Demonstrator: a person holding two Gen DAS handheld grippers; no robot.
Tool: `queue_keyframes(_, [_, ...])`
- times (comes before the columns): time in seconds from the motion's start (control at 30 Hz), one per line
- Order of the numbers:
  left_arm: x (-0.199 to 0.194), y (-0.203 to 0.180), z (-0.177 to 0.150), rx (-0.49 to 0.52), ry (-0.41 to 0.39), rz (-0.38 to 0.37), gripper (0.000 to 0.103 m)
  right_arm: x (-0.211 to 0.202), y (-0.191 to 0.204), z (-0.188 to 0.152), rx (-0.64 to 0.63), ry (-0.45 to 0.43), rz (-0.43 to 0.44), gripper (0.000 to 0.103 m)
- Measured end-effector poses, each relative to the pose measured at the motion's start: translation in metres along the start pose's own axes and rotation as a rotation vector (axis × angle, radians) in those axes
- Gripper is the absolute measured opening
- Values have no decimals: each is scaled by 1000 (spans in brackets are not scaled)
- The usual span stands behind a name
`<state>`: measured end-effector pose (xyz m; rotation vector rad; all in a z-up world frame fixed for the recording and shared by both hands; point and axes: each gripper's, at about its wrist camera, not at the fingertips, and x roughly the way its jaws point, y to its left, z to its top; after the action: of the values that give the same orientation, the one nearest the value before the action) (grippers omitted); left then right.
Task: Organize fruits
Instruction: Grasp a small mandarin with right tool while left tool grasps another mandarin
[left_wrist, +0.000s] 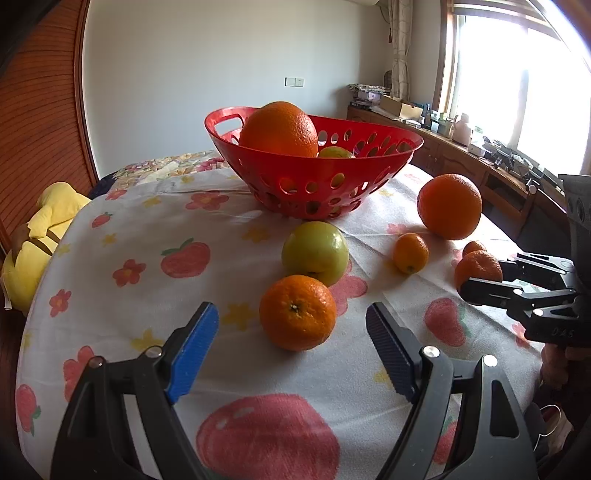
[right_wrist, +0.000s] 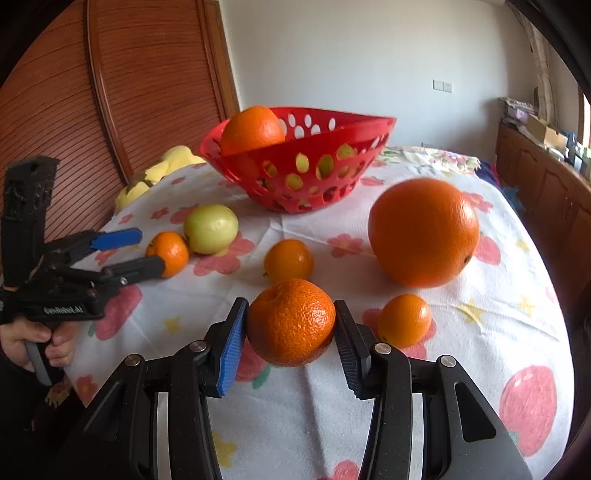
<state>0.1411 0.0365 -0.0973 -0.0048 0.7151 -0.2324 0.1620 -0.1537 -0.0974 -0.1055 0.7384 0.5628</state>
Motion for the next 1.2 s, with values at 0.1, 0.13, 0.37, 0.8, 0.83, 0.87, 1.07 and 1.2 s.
queue_keyframes(0.1, [2, -2, 1, 8, 9, -10, 81, 1, -1, 0, 7, -4, 16, 46])
queue_keyframes(0.13, [2, -2, 1, 11, 12, -13, 80, 1, -2, 0, 10, -1, 22, 46])
queue_keyframes(0.37, [5, -7, 1, 30, 31, -12, 67, -2, -6, 0, 19, -4, 29, 46])
queue_keyframes(0.8, [8, -7, 14, 35, 51, -24, 49, 1, -2, -2, 6, 7, 33, 46])
queue_keyframes(0.83, [8, -7, 14, 36, 53, -22, 49, 1, -2, -2, 5, 7, 32, 46])
queue_keyframes(0.87, [9, -6, 14, 37, 57, -20, 49, 1, -1, -2, 3, 7, 31, 46])
queue_keyframes(1.07, [14, -4, 16, 32, 75, -7, 49, 1, 0, -2, 0, 8, 30, 46])
queue_keyframes(1.2, [21, -3, 15, 36, 99, -2, 50, 2, 0, -3, -1, 7, 28, 46])
